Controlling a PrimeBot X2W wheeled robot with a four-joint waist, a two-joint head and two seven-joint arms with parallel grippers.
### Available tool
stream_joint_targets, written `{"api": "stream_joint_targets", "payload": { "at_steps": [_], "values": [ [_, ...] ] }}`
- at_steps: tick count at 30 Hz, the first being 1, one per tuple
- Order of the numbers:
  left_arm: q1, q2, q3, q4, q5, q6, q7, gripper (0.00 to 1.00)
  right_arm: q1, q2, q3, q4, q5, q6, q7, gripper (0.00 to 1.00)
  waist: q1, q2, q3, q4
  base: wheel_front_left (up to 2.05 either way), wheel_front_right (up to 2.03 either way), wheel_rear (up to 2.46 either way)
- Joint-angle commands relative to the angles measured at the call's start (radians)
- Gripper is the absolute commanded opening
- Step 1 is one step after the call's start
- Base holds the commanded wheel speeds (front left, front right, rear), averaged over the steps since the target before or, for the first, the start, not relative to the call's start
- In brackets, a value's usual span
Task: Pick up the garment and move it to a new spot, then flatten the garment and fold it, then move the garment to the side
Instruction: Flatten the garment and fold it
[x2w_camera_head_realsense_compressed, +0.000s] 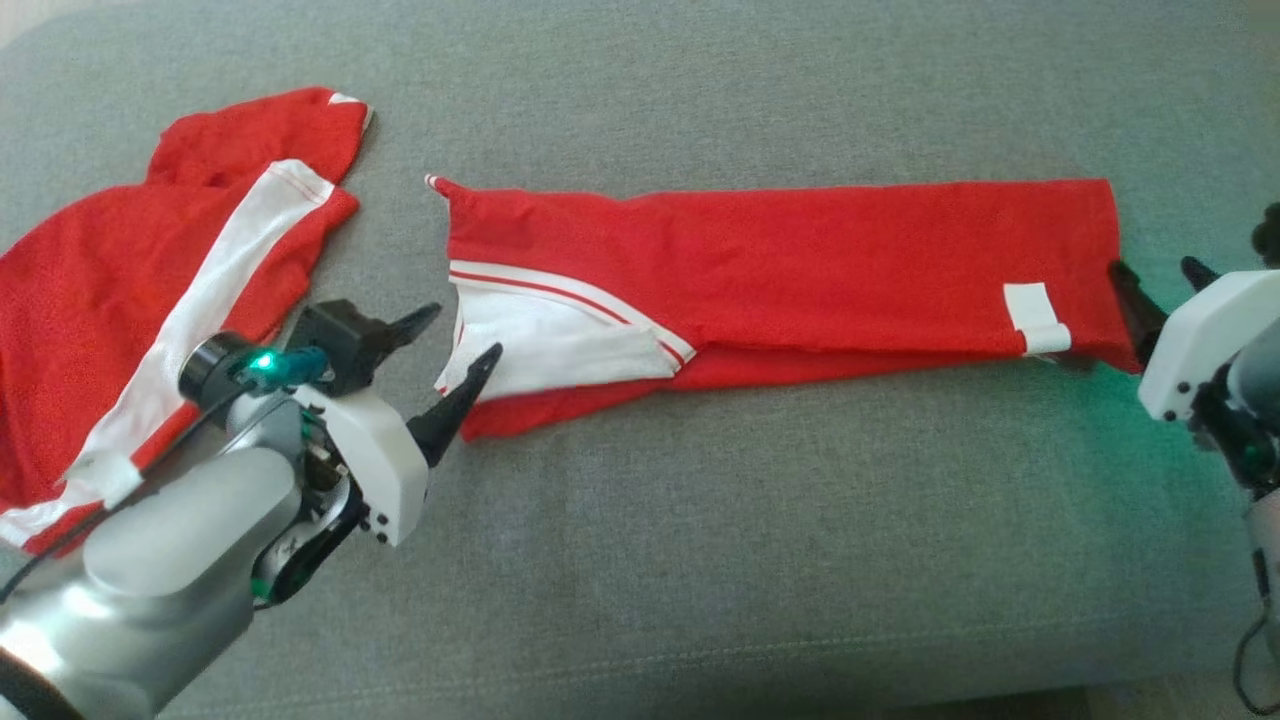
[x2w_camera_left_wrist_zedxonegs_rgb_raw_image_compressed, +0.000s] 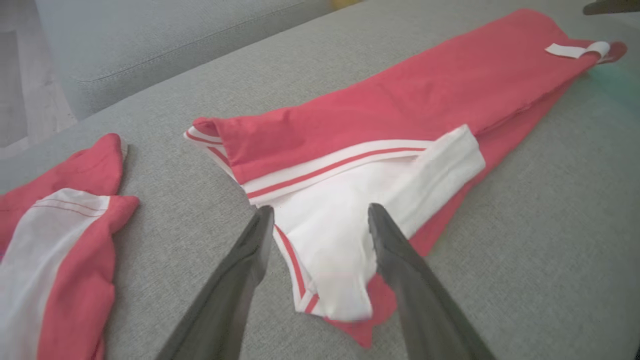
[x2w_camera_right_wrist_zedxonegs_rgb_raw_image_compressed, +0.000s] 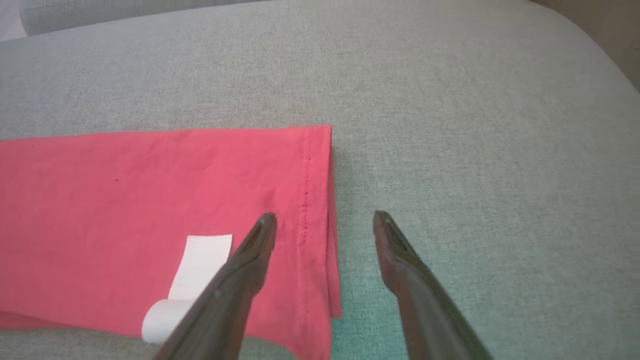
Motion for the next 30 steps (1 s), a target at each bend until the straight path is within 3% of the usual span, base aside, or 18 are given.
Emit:
{"api": "stream_joint_targets", "payload": {
  "at_steps": [1, 6, 11, 16, 19, 24, 30],
  "values": [
    [-0.017, 0.020, 0.060, 0.003, -0.010, 0.014, -0.023, 1.00, 0.014, -0.030, -0.002, -0.048, -0.002, 0.006, 0.001, 1.00, 0.0001, 0.0000, -0.005, -0.003, 0.00, 0.00, 0.00],
    [0.007, 0.000, 0.103, 0.027, -0.050, 0.030, -0.058, 1.00, 0.023, -0.034, -0.027, -0.083, -0.015, 0.006, -0.043, 1.00, 0.0001, 0.0000, -0.018, -0.007, 0.00, 0.00, 0.00],
    [0.036, -0.031, 0.271, 0.013, -0.106, 0.091, -0.092, 1.00, 0.024, -0.007, -0.045, -0.163, -0.031, 0.006, -0.210, 1.00, 0.0001, 0.0000, -0.026, -0.005, 0.00, 0.00, 0.00],
    [0.122, -0.111, 0.593, -0.107, -0.002, 0.144, -0.093, 1.00, 0.037, 0.034, -0.049, -0.233, -0.095, 0.006, -0.421, 1.00, 0.0001, 0.0000, -0.021, 0.005, 0.00, 0.00, 0.00],
    [0.217, -0.191, 0.785, -0.181, 0.103, 0.146, -0.093, 1.00, 0.057, 0.072, -0.053, -0.260, -0.142, 0.006, -0.534, 1.00, 0.0001, 0.0000, -0.023, 0.009, 0.00, 0.00, 0.00],
    [0.380, -0.340, 1.020, -0.264, 0.262, 0.096, -0.093, 1.00, 0.098, 0.131, -0.042, -0.265, -0.225, 0.006, -0.648, 1.00, 0.0001, 0.0000, -0.024, 0.009, 0.00, 0.00, 0.00],
    [0.469, -0.452, 1.116, -0.254, 0.396, -0.022, -0.093, 1.00, 0.106, 0.177, -0.059, -0.221, -0.261, 0.006, -0.672, 1.00, 0.0001, 0.0000, -0.010, 0.021, 0.00, 0.00, 0.00]
  ]
}}
